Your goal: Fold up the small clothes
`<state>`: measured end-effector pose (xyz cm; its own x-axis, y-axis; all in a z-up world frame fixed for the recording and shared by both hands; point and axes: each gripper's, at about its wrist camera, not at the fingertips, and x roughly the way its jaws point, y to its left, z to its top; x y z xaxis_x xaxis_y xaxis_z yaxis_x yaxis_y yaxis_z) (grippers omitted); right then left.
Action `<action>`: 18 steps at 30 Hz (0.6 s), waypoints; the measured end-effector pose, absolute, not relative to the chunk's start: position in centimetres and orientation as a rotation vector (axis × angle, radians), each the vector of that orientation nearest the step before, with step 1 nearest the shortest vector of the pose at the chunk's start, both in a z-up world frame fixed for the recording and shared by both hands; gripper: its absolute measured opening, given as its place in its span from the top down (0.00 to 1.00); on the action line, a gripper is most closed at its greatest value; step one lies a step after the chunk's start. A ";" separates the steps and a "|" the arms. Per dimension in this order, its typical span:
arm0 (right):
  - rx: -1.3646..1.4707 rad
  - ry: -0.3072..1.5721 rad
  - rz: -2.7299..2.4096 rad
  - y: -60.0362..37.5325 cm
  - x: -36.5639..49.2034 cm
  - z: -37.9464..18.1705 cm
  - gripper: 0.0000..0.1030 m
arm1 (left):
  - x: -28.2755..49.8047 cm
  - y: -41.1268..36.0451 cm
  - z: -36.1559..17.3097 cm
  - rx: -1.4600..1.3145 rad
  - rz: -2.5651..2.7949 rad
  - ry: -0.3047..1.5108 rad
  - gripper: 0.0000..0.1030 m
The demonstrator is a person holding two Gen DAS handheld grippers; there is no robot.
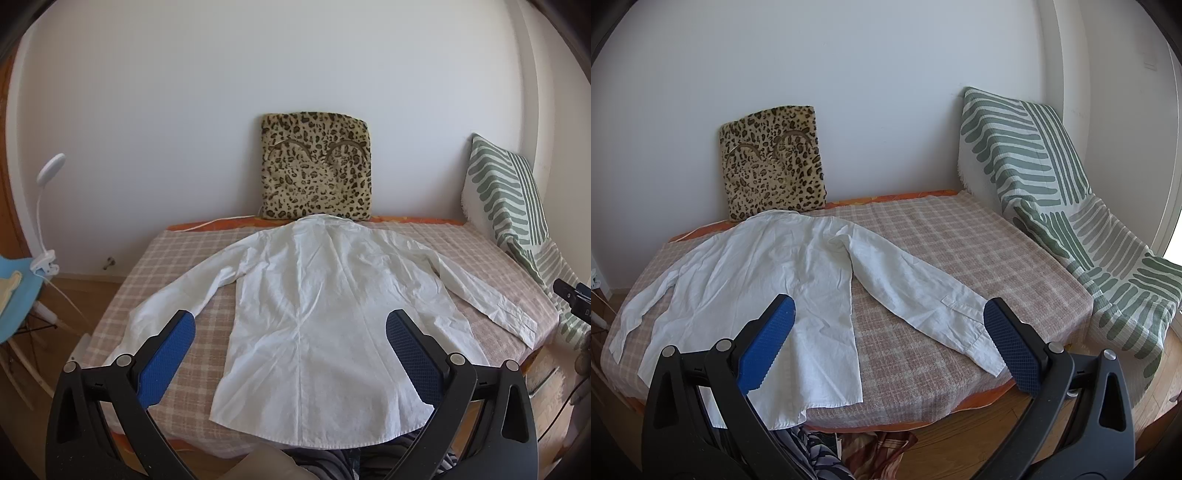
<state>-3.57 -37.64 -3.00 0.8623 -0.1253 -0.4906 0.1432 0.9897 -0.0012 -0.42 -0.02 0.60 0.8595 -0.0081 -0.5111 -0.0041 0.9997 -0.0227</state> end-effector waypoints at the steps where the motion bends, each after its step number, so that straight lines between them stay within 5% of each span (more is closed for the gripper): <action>1: 0.035 0.512 -0.141 -37.7 -3.6 -3.0 0.00 | -0.4 -0.1 0.6 -0.022 -0.004 0.538 0.01; 18: 0.046 0.514 -0.139 -37.9 -3.5 -3.1 0.00 | -0.1 -0.3 0.5 -0.030 -0.014 0.543 0.01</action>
